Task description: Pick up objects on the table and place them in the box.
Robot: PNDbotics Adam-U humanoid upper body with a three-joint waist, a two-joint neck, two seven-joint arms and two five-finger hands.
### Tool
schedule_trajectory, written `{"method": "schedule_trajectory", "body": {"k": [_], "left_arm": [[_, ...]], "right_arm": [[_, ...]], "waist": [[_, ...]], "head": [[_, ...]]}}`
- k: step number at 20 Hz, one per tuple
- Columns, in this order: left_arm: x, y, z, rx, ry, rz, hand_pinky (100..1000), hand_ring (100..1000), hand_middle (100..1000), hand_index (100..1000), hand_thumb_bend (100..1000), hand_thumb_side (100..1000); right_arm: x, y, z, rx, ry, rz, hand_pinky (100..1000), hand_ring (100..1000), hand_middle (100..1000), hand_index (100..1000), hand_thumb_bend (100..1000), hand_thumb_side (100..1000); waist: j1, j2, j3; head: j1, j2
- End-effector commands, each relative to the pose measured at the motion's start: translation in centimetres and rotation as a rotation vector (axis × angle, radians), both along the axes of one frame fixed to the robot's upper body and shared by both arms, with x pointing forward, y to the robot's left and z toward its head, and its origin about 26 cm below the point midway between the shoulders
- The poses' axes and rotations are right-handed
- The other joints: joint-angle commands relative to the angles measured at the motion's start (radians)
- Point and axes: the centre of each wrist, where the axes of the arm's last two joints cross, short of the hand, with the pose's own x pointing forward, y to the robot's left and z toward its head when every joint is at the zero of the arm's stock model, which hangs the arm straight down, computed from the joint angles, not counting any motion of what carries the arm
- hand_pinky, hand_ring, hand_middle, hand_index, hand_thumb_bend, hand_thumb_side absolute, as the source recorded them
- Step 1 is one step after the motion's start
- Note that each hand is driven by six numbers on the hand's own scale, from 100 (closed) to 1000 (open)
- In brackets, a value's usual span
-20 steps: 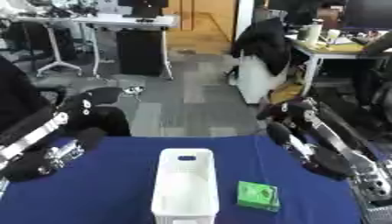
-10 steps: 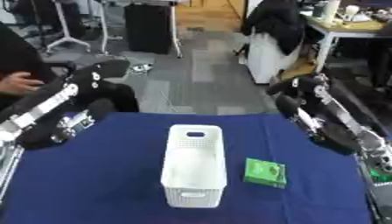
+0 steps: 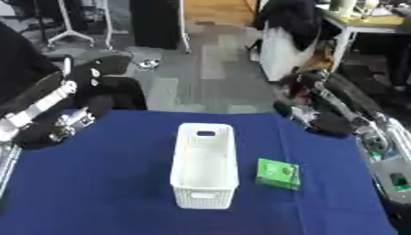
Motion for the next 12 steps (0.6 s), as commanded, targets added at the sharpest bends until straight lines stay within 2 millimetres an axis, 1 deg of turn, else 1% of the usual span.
{"method": "schedule_trajectory", "body": {"k": [1, 2, 3, 4, 6, 7, 8, 9, 10, 11, 12], "left_arm": [[-0.1, 0.4, 0.9, 0.017, -0.021, 0.006, 842, 964, 1000, 992, 133, 1000], [-0.1, 0.4, 0.8, 0.018, -0.020, 0.005, 842, 964, 1000, 992, 133, 1000], [-0.1, 0.4, 0.8, 0.019, -0.020, 0.004, 842, 964, 1000, 992, 133, 1000], [-0.1, 0.4, 0.8, 0.020, -0.019, 0.004, 842, 964, 1000, 992, 133, 1000], [-0.1, 0.4, 0.8, 0.022, -0.018, 0.004, 842, 964, 1000, 992, 133, 1000], [-0.1, 0.4, 0.8, 0.023, -0.017, 0.004, 842, 964, 1000, 992, 133, 1000], [-0.1, 0.4, 0.7, 0.025, -0.016, 0.003, 842, 964, 1000, 992, 133, 1000], [-0.1, 0.4, 0.7, 0.026, -0.014, 0.002, 842, 964, 1000, 992, 133, 1000], [0.0, 0.4, 0.7, 0.027, -0.013, 0.001, 842, 964, 1000, 992, 133, 1000], [0.0, 0.4, 0.7, 0.029, -0.013, 0.000, 842, 964, 1000, 992, 133, 1000], [0.0, 0.4, 0.7, 0.030, -0.012, -0.001, 842, 964, 1000, 992, 133, 1000]], "right_arm": [[1.4, -1.8, 0.3, -0.099, -0.005, -0.025, 575, 698, 700, 895, 602, 1000], [1.8, -2.2, 0.1, -0.121, -0.001, -0.030, 594, 704, 711, 898, 606, 1000], [2.1, -2.5, 0.0, -0.144, 0.002, -0.038, 672, 729, 746, 905, 623, 1000], [2.5, -2.8, -0.1, -0.164, 0.003, -0.044, 688, 734, 753, 906, 629, 1000], [3.0, -3.4, -0.3, -0.207, 0.007, -0.056, 768, 758, 784, 918, 680, 1000], [3.3, -3.7, -0.4, -0.230, 0.010, -0.063, 782, 760, 787, 922, 693, 1000], [3.5, -3.9, -0.5, -0.249, 0.013, -0.067, 775, 759, 786, 919, 687, 1000], [3.7, -4.1, -0.6, -0.272, 0.017, -0.070, 840, 779, 815, 934, 708, 1000], [3.9, -4.3, -0.7, -0.302, 0.023, -0.071, 840, 779, 815, 934, 708, 1000], [4.0, -4.6, -0.7, -0.336, 0.027, -0.067, 911, 803, 851, 933, 735, 1000], [4.2, -4.8, -0.6, -0.374, 0.030, -0.059, 917, 805, 854, 933, 737, 1000]], "waist": [[0.000, -0.014, 0.001], [0.000, -0.014, 0.001], [0.000, -0.015, 0.002], [-0.001, -0.015, 0.002], [-0.002, -0.016, 0.002], [-0.002, -0.016, 0.002], [-0.002, -0.016, 0.002], [-0.003, -0.016, 0.002], [-0.003, -0.017, 0.002], [-0.004, -0.017, 0.002], [-0.004, -0.017, 0.002]], "head": [[-0.009, -0.009], [-0.009, -0.010], [-0.009, -0.012], [-0.009, -0.013], [-0.012, -0.018], [-0.013, -0.020], [-0.014, -0.021], [-0.014, -0.022], [-0.013, -0.021], [-0.011, -0.021], [-0.009, -0.020]]}}
